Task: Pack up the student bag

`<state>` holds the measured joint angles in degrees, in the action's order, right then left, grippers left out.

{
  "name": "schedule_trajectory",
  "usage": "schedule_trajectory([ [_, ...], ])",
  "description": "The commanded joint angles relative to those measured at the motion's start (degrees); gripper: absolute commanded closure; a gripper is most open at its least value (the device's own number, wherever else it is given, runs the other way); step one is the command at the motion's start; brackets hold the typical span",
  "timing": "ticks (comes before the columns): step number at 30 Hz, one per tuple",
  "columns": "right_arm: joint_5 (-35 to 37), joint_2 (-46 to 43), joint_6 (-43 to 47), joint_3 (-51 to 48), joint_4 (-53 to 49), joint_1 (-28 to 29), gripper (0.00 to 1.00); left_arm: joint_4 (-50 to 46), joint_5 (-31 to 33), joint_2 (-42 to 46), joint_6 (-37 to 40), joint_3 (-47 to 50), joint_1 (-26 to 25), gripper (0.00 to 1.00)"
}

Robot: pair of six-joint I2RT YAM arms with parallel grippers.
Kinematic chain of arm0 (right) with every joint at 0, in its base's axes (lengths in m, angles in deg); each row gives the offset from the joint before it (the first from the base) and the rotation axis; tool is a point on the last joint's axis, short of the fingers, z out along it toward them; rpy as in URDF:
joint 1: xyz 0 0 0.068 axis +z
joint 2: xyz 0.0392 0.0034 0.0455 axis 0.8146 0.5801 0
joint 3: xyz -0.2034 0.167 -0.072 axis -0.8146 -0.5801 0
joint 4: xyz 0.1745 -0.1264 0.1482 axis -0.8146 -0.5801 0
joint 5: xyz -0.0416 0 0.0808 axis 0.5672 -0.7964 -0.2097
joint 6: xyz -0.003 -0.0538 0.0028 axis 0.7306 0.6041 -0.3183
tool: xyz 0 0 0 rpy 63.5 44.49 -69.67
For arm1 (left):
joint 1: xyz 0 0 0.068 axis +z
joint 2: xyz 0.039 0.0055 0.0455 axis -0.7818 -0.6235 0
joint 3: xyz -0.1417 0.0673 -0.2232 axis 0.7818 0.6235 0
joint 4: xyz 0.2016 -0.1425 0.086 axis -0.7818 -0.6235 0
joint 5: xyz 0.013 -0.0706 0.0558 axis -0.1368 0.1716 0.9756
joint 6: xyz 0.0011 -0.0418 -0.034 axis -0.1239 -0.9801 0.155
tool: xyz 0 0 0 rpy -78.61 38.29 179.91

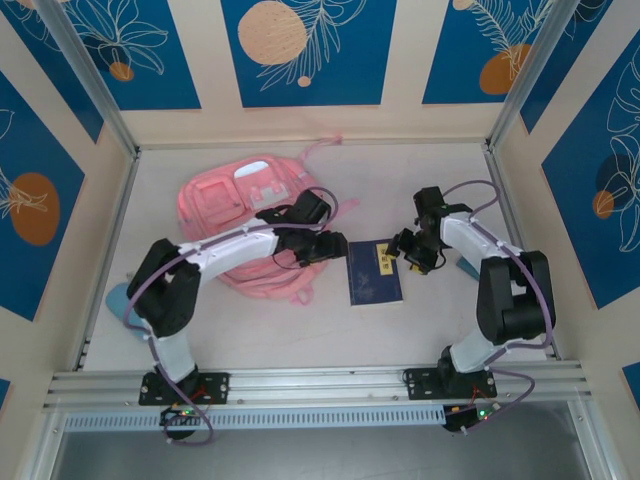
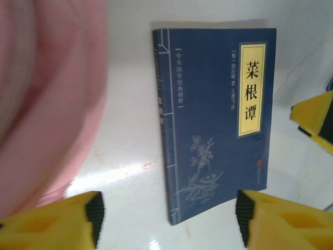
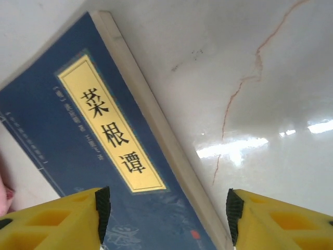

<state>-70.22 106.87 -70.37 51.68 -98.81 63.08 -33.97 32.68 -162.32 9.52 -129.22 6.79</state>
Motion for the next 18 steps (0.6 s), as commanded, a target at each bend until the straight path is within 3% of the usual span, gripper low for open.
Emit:
schedule_trajectory([
  [1,-3.5,2.2,5.6,-0.7,-0.7,-0.1,0.4,-2.9,-0.1,-4.1,1.0,-4.2,-0.6,0.42],
  [7,-5.2,5.0,6.4,-1.6,1.0,0.6,0.47,-7.0,-2.8,-10.7,4.9,-9.8,-0.6,0.49],
  [11,-5.9,5.4,5.9,-2.3,1.3,2.6,0.58,-8.9,-3.5,-13.7,6.3,-12.3,-0.5,0.55],
  [18,-11.4,4.3,2.1,-4.7,4.8,6.7,0.59,-14.3,-2.4,-17.5,11.4,-16.1,0.3,0.6],
])
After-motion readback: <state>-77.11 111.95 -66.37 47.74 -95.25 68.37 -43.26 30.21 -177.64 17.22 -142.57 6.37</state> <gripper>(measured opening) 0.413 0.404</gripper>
